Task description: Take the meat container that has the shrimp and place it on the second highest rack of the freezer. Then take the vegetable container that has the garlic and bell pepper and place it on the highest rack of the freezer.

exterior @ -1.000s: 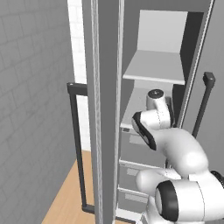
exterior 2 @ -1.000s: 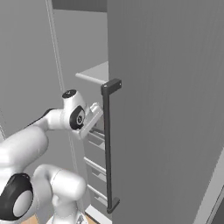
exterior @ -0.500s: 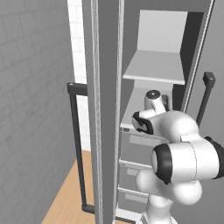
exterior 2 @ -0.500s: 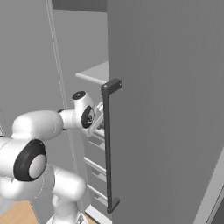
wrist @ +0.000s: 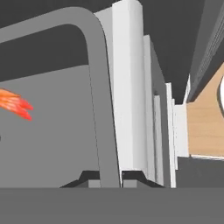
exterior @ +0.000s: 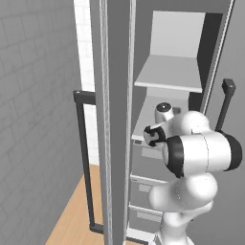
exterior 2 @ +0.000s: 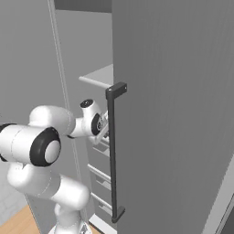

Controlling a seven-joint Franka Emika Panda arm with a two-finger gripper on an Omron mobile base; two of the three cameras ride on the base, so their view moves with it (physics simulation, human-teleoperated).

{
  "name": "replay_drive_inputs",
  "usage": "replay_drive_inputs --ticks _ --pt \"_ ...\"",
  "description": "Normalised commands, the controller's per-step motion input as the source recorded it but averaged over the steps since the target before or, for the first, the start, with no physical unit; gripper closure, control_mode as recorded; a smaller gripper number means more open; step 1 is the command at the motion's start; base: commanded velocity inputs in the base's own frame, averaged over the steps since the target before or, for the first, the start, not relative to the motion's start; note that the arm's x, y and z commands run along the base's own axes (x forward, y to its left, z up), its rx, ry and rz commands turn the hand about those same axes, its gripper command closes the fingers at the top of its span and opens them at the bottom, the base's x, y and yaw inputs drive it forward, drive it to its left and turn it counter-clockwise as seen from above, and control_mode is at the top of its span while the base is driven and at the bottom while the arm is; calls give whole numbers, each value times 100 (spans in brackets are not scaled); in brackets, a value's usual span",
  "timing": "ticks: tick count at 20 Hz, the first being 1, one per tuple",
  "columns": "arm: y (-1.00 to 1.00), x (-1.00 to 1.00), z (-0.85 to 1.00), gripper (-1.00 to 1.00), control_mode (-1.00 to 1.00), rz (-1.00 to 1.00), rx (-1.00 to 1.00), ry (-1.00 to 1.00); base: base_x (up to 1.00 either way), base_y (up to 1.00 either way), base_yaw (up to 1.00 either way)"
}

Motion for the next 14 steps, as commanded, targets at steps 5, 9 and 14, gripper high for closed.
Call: replay_drive_inputs --ticks 5,9,14 --pt "-9 51 -1 100 -100 0 0 0 0 0 0" --pt "-3 49 -21 100 -100 -1 0 0 0 0 0" --pt "0 33 -30 100 -100 -1 0 0 0 0 0"
